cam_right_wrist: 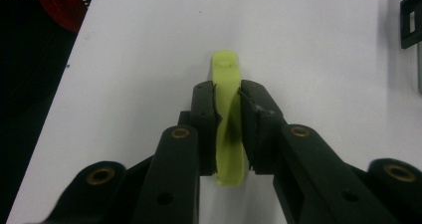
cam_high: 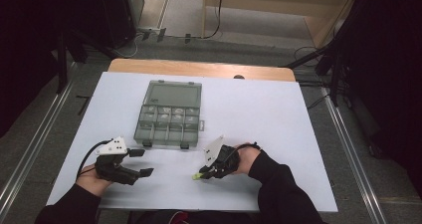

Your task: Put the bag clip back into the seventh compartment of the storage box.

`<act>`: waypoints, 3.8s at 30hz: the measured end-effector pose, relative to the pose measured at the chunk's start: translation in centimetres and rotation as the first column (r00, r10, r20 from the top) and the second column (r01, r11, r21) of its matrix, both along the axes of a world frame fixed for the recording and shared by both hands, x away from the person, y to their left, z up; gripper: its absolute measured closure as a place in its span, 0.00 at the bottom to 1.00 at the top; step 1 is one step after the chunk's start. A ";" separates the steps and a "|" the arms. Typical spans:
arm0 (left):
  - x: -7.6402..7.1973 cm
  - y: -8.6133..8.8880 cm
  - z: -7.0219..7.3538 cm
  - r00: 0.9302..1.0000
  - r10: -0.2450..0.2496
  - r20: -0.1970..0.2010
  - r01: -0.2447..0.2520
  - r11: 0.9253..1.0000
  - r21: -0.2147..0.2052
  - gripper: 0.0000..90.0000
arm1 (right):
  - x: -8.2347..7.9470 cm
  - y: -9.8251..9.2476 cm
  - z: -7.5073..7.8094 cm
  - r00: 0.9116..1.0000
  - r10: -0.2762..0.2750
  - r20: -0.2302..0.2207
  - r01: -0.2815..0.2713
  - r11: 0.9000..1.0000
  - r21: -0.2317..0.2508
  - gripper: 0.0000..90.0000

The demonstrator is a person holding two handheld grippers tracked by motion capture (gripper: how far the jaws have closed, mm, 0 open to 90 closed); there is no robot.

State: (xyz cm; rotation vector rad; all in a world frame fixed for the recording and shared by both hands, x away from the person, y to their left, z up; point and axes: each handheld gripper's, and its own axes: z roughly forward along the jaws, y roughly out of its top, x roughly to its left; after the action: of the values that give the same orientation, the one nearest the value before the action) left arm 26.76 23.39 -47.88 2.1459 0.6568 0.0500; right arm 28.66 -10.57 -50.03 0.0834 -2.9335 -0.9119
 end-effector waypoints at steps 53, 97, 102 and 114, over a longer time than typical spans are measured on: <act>0.0 0.0 -0.1 1.000 0.000 -0.003 0.000 1.000 0.001 0.25 | 1.6 0.7 2.9 0.733 -0.615 -0.290 0.624 0.778 -0.072 0.88; 0.1 0.1 -0.1 1.000 0.006 -0.002 -0.006 1.000 0.011 0.25 | 4.0 4.0 6.8 0.671 -0.695 -0.259 0.708 0.704 -0.056 0.88; 0.0 0.2 0.0 1.000 0.006 0.003 -0.007 1.000 0.003 0.25 | 4.7 4.8 6.7 0.661 -0.708 -0.247 0.719 0.692 -0.061 0.88; 0.0 0.2 -0.1 1.000 0.005 0.001 -0.005 1.000 0.000 0.25 | 6.0 6.5 6.8 0.638 -0.744 -0.198 0.747 0.661 -0.075 0.88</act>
State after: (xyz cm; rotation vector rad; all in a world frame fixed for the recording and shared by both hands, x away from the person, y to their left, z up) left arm 26.77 23.55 -47.94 2.1448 0.6615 0.0534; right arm 34.67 -4.09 -43.28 -1.2475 -2.7129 -0.9119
